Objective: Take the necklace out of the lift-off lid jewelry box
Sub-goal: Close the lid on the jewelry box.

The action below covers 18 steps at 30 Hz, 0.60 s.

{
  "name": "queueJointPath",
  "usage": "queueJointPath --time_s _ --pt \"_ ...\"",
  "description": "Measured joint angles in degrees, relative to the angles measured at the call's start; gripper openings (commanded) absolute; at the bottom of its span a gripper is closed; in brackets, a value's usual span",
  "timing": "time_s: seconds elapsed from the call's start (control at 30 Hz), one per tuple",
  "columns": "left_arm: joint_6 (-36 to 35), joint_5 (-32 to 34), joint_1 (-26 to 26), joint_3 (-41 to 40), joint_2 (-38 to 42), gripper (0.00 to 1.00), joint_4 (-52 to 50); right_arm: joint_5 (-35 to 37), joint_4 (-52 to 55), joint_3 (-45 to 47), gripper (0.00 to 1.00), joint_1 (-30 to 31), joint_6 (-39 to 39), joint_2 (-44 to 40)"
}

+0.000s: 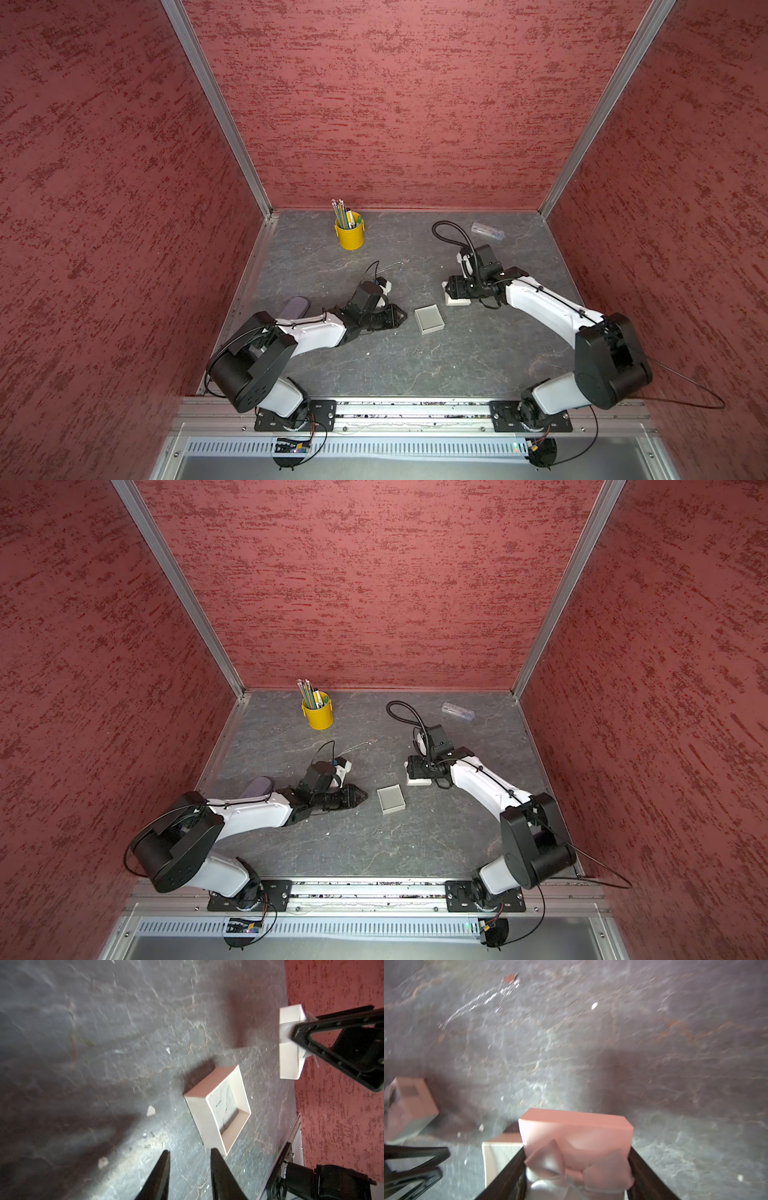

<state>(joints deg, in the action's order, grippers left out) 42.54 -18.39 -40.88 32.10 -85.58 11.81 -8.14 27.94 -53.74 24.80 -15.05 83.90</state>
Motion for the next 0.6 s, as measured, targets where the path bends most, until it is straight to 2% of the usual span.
queueJointPath --time_s 0.1,0.23,0.37,0.6 --pt "2.6 0.8 -2.4 -1.6 -0.8 0.24 3.4 -1.0 -0.8 2.6 0.67 3.4 0.5 -1.7" --pt "5.4 1.0 -3.2 -2.8 -4.3 0.21 9.1 -1.3 -2.7 4.9 0.67 6.5 0.5 -2.2" --pt "7.3 0.9 -3.3 -3.0 -7.8 0.21 13.3 -1.3 -3.8 5.9 0.67 7.1 0.5 -2.1" --pt "8.6 1.0 -3.6 -2.8 -8.5 0.21 16.6 -1.3 -5.7 5.9 0.67 7.7 0.2 -1.7"
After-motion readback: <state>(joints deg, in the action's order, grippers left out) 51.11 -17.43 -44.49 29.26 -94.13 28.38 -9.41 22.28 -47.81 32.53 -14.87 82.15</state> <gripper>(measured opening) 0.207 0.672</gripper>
